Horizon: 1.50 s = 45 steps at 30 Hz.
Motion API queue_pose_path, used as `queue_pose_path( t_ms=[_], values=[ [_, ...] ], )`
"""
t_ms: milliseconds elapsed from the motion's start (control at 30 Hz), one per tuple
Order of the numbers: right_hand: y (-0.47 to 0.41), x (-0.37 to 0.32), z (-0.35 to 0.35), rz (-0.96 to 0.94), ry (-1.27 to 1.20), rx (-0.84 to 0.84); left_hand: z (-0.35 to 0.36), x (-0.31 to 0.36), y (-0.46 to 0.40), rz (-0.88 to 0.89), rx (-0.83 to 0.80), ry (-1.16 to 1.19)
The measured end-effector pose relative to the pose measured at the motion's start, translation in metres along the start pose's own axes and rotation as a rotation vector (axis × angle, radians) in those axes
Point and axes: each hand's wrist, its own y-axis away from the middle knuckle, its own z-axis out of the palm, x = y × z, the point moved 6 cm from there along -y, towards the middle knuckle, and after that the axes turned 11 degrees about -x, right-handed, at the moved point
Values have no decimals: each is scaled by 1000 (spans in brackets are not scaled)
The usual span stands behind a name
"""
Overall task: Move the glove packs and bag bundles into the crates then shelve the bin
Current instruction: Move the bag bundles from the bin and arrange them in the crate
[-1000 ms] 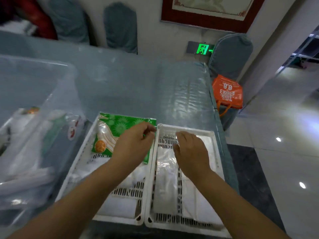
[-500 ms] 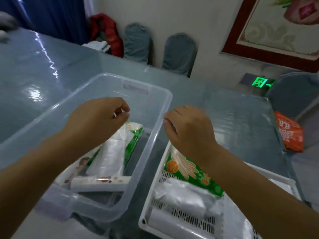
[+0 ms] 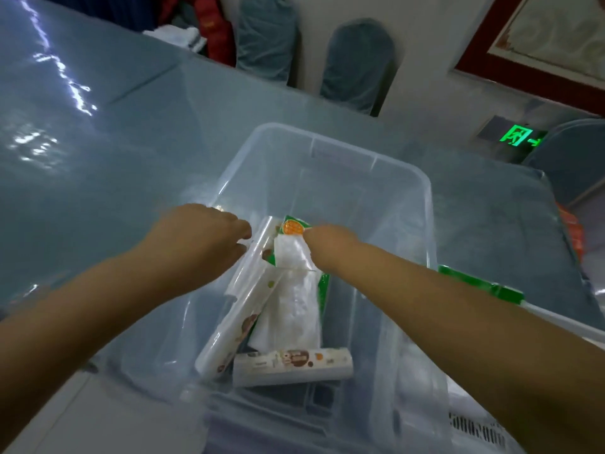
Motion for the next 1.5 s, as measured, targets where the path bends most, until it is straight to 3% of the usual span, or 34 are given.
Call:
queue_pose_path(
  t_ms=[100, 267, 467, 600, 933, 1200, 1333, 1500],
  values=[
    [-22, -1, 23, 109, -58, -127, 11, 4, -3, 125, 91, -72],
    [-40, -1, 56, 340, -512, -190, 14, 1, -4, 152, 164, -60],
    [-29, 2, 85, 599, -1237, 54, 18, 2, -6, 172, 182, -59],
    [-29, -11, 104, 526, -1610, 54, 19, 2, -6, 153, 184, -80],
    [-17, -8, 79, 398, -1372, 277, 14, 2, -2, 150, 167, -49],
    [40, 30, -24, 100, -1449, 604, -5, -2, -6, 95, 104, 392],
    [84, 40, -67, -102, -1642, 680, -27, 17, -21, 101, 129, 812],
    [130, 54, -86, -221, -1961, 767, -62, 69, -33, 199, 75, 1254]
  ],
)
